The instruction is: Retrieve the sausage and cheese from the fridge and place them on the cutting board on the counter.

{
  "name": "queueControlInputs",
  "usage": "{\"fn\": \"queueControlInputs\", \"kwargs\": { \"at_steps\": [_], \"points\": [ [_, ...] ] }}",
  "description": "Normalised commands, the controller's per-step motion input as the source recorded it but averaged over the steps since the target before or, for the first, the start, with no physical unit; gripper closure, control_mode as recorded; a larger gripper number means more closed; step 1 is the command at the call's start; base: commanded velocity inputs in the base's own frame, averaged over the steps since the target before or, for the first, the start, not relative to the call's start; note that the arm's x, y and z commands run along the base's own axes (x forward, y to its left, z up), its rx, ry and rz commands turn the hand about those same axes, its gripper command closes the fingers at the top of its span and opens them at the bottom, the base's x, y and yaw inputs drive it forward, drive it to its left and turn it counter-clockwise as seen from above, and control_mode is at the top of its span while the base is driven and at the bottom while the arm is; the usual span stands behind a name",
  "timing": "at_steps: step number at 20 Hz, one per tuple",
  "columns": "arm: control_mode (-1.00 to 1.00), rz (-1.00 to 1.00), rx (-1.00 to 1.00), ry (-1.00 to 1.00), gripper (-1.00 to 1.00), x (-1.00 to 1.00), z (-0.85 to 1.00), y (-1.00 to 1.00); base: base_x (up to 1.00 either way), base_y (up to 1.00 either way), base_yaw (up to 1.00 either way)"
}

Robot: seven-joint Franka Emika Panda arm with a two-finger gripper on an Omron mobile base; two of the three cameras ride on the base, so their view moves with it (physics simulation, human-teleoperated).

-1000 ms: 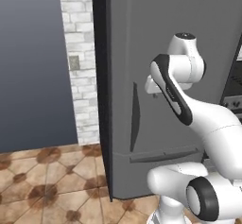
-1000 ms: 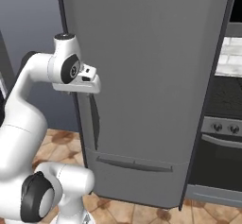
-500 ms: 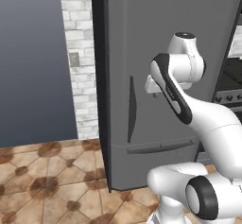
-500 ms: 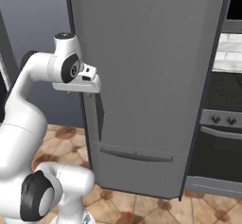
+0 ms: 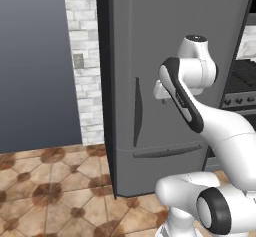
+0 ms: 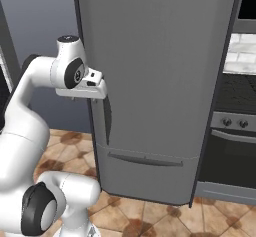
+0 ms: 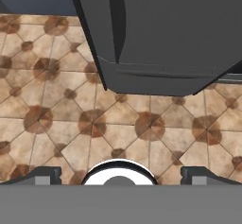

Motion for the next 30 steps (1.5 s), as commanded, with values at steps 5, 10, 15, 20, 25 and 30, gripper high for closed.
{"fn": "queueControlInputs", "kwargs": {
  "at_steps": [5, 10, 15, 20, 25, 30],
  "points": [
    [1.0, 0.0, 0.0, 0.0, -1.0, 0.0, 0.0, 0.0, 0.0, 0.0, 0.0],
    [1.0, 0.0, 0.0, 0.0, -1.0, 0.0, 0.0, 0.0, 0.0, 0.0, 0.0],
    [-1.0, 0.0, 0.0, 0.0, -1.0, 0.0, 0.0, 0.0, 0.0, 0.0, 0.0],
    [-1.0, 0.0, 0.0, 0.0, -1.0, 0.0, 0.0, 0.0, 0.0, 0.0, 0.0],
    [-1.0, 0.03, -0.01, -0.04, -1.0, -0.09, -0.11, 0.02, 0.0, 0.0, 0.0],
    [-1.0, 0.03, -0.01, -0.24, -1.0, 0.05, -0.54, 0.07, 0.0, 0.0, 0.0]
  ]
}}
